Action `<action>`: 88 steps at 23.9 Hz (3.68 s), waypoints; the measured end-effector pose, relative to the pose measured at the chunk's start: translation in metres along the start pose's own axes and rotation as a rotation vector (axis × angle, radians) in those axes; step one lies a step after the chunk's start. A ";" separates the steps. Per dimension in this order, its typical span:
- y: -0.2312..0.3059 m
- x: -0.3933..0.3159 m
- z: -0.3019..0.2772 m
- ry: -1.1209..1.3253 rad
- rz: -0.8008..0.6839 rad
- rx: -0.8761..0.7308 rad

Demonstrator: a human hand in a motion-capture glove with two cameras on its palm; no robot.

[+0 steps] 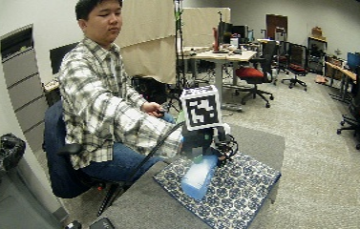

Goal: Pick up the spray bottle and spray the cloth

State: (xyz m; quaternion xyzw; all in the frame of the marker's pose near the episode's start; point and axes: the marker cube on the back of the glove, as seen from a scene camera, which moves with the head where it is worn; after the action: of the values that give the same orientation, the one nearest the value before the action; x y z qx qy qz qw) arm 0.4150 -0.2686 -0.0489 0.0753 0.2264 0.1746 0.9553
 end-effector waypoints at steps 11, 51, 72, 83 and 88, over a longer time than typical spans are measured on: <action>0.004 -0.014 0.010 0.087 -0.070 -0.048; 0.003 -0.046 -0.059 -0.914 0.150 0.338; -0.150 -0.082 0.008 -1.416 0.112 0.551; -0.199 -0.100 0.042 -1.370 0.009 0.551; -0.201 -0.103 0.043 -1.350 -0.016 0.553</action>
State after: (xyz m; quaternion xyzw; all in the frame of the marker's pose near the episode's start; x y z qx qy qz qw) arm 0.4088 -0.4953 -0.0133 0.4037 -0.3757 0.0196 0.8340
